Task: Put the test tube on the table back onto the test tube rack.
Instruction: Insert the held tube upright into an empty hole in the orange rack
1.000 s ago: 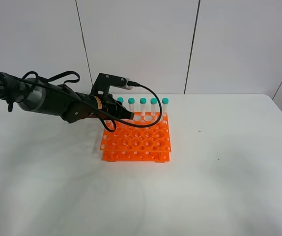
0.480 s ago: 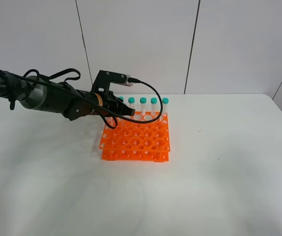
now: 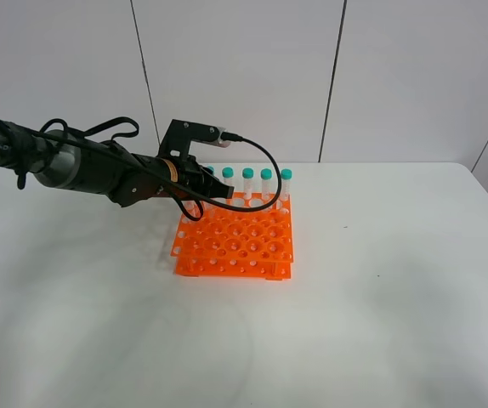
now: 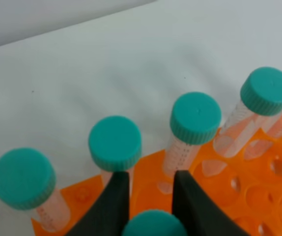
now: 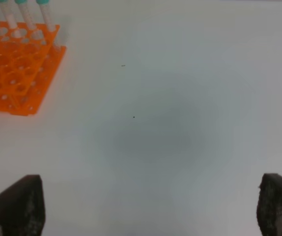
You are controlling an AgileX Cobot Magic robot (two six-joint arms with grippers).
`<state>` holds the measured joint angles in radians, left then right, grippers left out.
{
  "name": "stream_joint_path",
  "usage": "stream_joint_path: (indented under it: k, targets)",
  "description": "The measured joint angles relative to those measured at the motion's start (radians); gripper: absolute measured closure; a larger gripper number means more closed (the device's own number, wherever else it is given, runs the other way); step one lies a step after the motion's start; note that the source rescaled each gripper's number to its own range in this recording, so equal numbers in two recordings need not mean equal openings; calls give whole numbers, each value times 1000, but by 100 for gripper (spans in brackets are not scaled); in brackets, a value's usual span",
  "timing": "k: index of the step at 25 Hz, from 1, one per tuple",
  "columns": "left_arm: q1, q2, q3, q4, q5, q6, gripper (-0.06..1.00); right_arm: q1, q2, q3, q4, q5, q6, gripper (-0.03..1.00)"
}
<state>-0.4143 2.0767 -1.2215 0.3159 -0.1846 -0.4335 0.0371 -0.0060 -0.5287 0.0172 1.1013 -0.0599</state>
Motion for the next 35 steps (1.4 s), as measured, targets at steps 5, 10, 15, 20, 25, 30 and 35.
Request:
stream_joint_path:
  k: [5,10,15,20,25,30,35]
  targets:
    - [0,0,-8,3,-3,0,94,0,0,0,0,0,0,-3]
    - [0,8,-57,3,4,0,94,0,0,0,0,0,0,-3]
    - [0,50,-88,7,39,0,94,0,0,0,0,0,0,-3]
    - [0,61,-89,7,39,0,94,0,0,0,0,0,0,-3]
    - [0,61,-89,7,39,1,94,0,0,0,0,0,0,-3]
    - [0,61,-89,8,43,41,94,0,0,0,0,0,0,-3]
    - [0,61,-93,39,73,53,94,0,0,0,0,0,0,-3]
